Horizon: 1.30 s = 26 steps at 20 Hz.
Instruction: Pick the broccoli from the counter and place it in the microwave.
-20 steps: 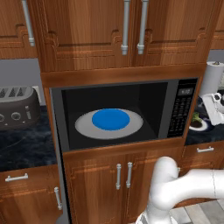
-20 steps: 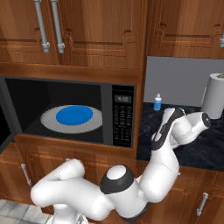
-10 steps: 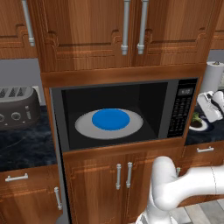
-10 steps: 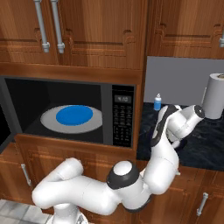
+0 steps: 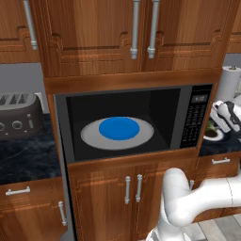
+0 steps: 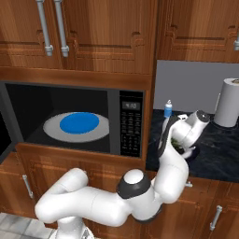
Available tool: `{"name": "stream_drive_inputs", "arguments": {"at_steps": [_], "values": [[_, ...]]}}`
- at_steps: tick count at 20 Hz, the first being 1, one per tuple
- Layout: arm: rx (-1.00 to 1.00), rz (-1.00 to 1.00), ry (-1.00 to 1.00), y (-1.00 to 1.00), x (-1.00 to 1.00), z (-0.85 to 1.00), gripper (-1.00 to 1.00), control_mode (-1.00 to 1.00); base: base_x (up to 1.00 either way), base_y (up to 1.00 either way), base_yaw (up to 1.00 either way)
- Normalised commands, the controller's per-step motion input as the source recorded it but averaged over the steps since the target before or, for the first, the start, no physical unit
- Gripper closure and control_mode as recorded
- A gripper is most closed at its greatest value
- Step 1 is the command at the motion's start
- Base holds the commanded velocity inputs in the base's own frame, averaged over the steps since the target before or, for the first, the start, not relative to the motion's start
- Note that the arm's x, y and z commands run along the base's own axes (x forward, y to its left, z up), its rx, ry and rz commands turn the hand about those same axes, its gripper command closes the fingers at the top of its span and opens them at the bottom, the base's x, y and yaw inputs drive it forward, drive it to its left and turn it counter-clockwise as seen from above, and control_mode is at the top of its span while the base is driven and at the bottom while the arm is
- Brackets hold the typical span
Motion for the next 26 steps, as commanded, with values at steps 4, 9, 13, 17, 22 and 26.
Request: {"name": "stream_drive_inputs", "arguments": {"at_steps": [4, 9, 13, 17, 22, 26], "values": [[-0.21, 0.0, 0.0, -0.11, 0.33, -0.38, -1.0, -1.0, 0.0, 0.0, 0.0], [-0.16, 0.01, 0.0, -0.14, 0.55, -0.12, -1.0, -1.0, 0.0, 0.0, 0.0], [-0.15, 0.02, 0.0, -0.11, 0.25, -0.33, -1.0, -1.0, 0.0, 0.0, 0.0], [-0.15, 0.06, 0.0, -0.02, 0.0, -0.45, 1.0, -1.0, 0.0, 0.0, 0.0], [-0.11, 0.11, 0.0, -0.06, -0.23, -0.45, 1.0, -1.0, 0.0, 0.0, 0.0], [-0.01, 0.13, 0.0, -0.17, -0.51, -0.28, 1.0, -1.0, 0.0, 0.0, 0.0]]}}
